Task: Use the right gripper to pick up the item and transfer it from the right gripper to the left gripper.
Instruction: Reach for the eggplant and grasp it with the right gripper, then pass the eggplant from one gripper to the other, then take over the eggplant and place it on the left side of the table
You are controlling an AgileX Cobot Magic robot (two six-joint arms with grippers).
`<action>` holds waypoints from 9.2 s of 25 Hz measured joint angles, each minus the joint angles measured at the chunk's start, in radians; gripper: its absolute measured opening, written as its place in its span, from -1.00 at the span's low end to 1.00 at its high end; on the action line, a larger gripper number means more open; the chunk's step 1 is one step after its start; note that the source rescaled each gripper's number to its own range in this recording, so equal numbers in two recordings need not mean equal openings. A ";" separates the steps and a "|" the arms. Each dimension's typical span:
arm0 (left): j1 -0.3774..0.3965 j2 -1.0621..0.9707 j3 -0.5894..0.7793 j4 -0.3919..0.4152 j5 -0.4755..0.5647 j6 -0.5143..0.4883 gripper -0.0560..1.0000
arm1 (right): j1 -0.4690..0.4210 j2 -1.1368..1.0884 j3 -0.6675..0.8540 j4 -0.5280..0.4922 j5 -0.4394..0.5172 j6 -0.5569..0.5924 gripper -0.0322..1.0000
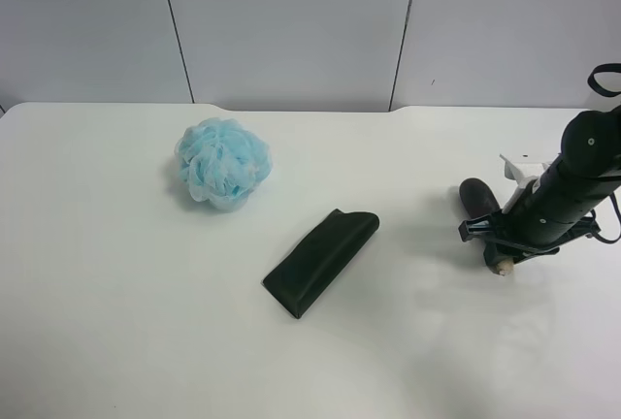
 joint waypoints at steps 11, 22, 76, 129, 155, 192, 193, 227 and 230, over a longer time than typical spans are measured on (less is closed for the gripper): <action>0.000 0.000 0.000 0.000 0.000 0.000 1.00 | 0.000 -0.121 0.001 0.000 0.099 -0.023 -0.94; 0.000 0.000 0.000 0.000 0.000 0.000 1.00 | 0.182 -0.356 0.000 0.000 0.286 -0.075 -0.94; -1.206 0.878 -0.212 0.443 -0.081 0.383 1.00 | 0.682 -0.185 -0.514 0.499 0.820 -0.577 -0.94; -1.309 1.048 -0.212 0.749 -0.323 0.383 -0.87 | 0.682 -0.080 -0.628 0.718 0.824 -0.651 0.52; -1.309 1.048 -0.212 0.749 -0.322 0.383 -0.88 | 0.682 -0.386 -0.658 0.380 0.825 -0.328 0.99; -1.309 1.048 -0.212 0.695 -0.322 0.380 -0.88 | 0.682 -1.464 0.203 0.037 0.691 -0.096 1.00; -1.309 1.048 -0.212 0.695 -0.322 0.380 -0.88 | 0.682 -1.464 0.203 0.037 0.691 -0.094 1.00; -1.123 1.048 -0.212 0.621 -0.312 0.030 -0.89 | 0.089 -1.801 0.206 0.059 0.688 -0.093 1.00; -0.940 1.048 -0.212 0.568 -0.328 0.011 -0.89 | 0.089 -1.801 0.206 0.059 0.688 -0.093 1.00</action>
